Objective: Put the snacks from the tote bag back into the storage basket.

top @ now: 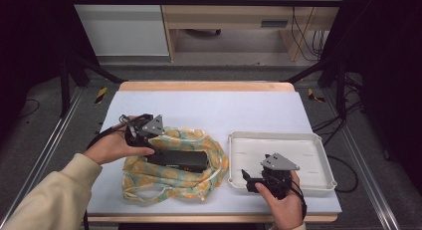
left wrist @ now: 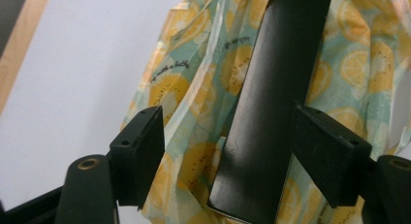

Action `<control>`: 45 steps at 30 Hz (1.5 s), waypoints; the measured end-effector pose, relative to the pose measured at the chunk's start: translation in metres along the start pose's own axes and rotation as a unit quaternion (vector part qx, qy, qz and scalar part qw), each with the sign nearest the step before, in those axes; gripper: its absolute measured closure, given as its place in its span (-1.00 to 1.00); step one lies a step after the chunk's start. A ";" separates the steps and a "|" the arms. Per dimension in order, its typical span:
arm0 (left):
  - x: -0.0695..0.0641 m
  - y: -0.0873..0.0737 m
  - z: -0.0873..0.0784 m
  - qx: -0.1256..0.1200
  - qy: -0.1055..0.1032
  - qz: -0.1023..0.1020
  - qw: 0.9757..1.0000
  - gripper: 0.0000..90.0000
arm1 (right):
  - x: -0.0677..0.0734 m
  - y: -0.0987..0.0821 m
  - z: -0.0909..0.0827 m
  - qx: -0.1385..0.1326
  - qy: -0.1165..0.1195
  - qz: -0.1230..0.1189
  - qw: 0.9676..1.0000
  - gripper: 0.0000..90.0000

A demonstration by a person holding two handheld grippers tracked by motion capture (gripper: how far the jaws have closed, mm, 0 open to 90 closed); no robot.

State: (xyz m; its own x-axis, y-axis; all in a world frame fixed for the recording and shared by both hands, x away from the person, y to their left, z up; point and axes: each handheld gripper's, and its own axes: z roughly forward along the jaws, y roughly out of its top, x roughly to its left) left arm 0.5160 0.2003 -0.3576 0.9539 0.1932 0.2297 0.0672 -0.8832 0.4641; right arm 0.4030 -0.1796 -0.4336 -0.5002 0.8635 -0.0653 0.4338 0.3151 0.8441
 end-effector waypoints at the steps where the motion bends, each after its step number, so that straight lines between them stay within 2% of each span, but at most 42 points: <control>1: 0.000 0.000 0.001 0.004 -0.004 0.005 1.000 -0.28 | 0.000 0.000 -0.001 0.000 0.001 0.002 1.000 -0.82; 3: -0.001 0.000 0.004 0.011 -0.010 0.008 1.000 -0.24 | -0.001 -0.001 -0.001 0.001 0.001 0.003 1.000 -0.81; 7: -0.002 -0.001 0.009 0.025 -0.037 0.025 0.999 -0.05 | -0.001 -0.004 0.001 0.011 0.000 0.002 1.000 -0.81; 10: -0.004 0.000 0.013 0.029 -0.055 0.030 0.998 -0.03 | -0.001 -0.004 0.002 0.014 -0.001 -0.001 1.000 -0.81; 12: -0.005 0.000 0.017 0.041 -0.058 0.039 0.997 -0.02 | 0.000 -0.004 0.002 0.015 0.000 0.001 1.000 -0.81; 13: -0.006 0.000 0.020 0.038 -0.062 0.036 0.997 -0.03 | -0.001 -0.004 0.002 0.016 -0.001 0.000 1.000 -0.81; 15: -0.007 -0.001 0.025 0.041 -0.063 0.038 0.996 -0.05 | -0.001 -0.004 0.002 0.015 -0.001 0.001 1.000 -0.81; 17: -0.006 -0.002 0.029 0.053 -0.063 0.049 0.995 -0.08 | -0.001 -0.004 0.002 0.014 -0.001 -0.001 1.000 -0.81; 27: -0.003 -0.012 0.042 0.069 -0.079 0.052 0.993 -0.29 | -0.004 -0.006 0.002 0.020 0.001 -0.002 1.000 -0.81; 41: -0.003 -0.024 0.059 0.096 -0.090 0.055 0.990 -0.20 | -0.003 -0.008 0.003 0.029 -0.001 -0.001 1.000 -0.81; 42: -0.002 -0.023 0.060 0.102 -0.091 0.060 0.989 -0.21 | -0.003 -0.008 0.003 0.029 -0.001 0.000 1.000 -0.81; 45: -0.003 -0.024 0.062 0.098 -0.090 0.062 0.989 -0.15 | -0.003 -0.008 0.003 0.029 -0.001 -0.001 1.000 -0.81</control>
State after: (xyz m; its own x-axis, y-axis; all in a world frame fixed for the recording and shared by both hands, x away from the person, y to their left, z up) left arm 0.5293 0.1942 -0.4225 0.9938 0.0151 0.1100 -0.0145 -0.9645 0.2636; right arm 0.4030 -0.1840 -0.4417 -0.5005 0.8630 -0.0683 0.4757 0.3401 0.8112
